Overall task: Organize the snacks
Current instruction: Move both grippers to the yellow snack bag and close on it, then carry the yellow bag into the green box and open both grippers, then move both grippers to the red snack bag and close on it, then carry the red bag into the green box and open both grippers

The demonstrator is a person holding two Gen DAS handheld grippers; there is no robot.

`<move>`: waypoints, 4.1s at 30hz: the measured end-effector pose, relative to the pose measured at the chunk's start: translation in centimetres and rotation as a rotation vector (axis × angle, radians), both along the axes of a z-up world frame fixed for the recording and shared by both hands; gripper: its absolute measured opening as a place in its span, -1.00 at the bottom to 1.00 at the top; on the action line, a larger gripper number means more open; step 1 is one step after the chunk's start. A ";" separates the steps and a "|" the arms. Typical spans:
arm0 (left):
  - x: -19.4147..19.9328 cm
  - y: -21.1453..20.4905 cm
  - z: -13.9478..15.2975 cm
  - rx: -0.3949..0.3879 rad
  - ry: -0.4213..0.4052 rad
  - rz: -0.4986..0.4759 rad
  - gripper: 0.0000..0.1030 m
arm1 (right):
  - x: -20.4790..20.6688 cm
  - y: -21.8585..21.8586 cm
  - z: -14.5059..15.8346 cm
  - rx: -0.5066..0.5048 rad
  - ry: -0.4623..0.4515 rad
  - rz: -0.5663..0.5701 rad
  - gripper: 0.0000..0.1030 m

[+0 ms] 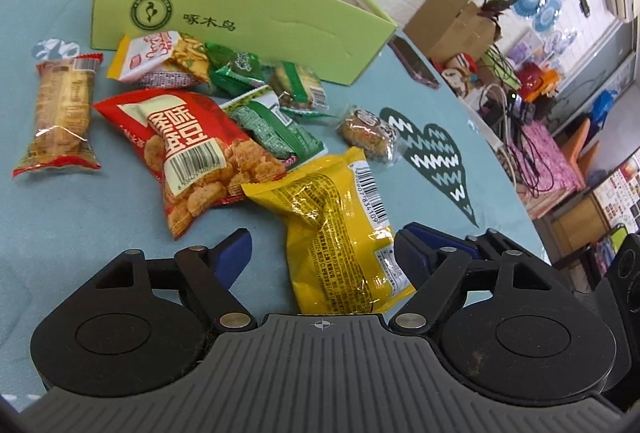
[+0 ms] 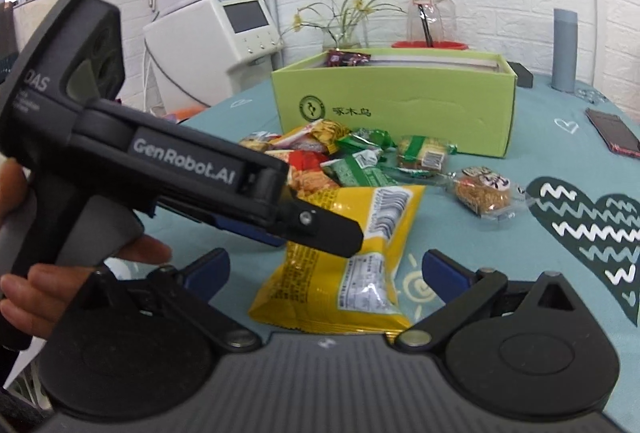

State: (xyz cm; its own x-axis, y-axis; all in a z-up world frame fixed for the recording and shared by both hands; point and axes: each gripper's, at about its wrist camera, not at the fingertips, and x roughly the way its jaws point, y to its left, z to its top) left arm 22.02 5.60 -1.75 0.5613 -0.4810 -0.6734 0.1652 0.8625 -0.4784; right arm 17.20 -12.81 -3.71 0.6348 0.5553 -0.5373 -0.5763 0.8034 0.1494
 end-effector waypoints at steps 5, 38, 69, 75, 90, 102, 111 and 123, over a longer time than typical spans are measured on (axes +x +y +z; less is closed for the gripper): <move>0.3 -0.4 -0.6 -0.019 0.018 -0.034 -0.42 | 1.0 1.0 -1.3 -0.028 0.024 0.020 0.90; 27.3 0.4 5.7 0.044 -0.090 0.012 0.02 | 27.6 3.4 4.2 -0.122 -0.169 0.038 0.81; -1.8 13.8 2.8 -0.051 -0.177 0.367 0.39 | 8.3 9.6 0.2 -0.056 -0.052 0.223 0.98; -2.2 14.4 0.4 -0.096 -0.103 0.323 0.31 | 7.8 11.7 -1.9 -0.094 -0.003 0.224 0.99; 1.1 10.0 -1.2 -0.118 -0.024 0.178 -0.01 | 6.5 12.5 -2.3 -0.168 -0.007 0.231 0.98; -2.0 6.7 0.0 -0.044 -0.027 0.075 0.07 | 1.9 9.2 -1.1 -0.180 -0.044 0.276 0.97; -1.0 7.9 0.4 -0.027 -0.040 0.136 0.23 | 2.9 7.5 -0.4 -0.125 -0.029 0.183 0.97; 0.0 6.7 1.5 -0.009 -0.072 0.106 -0.45 | 3.4 7.3 0.1 -0.094 -0.029 0.170 0.34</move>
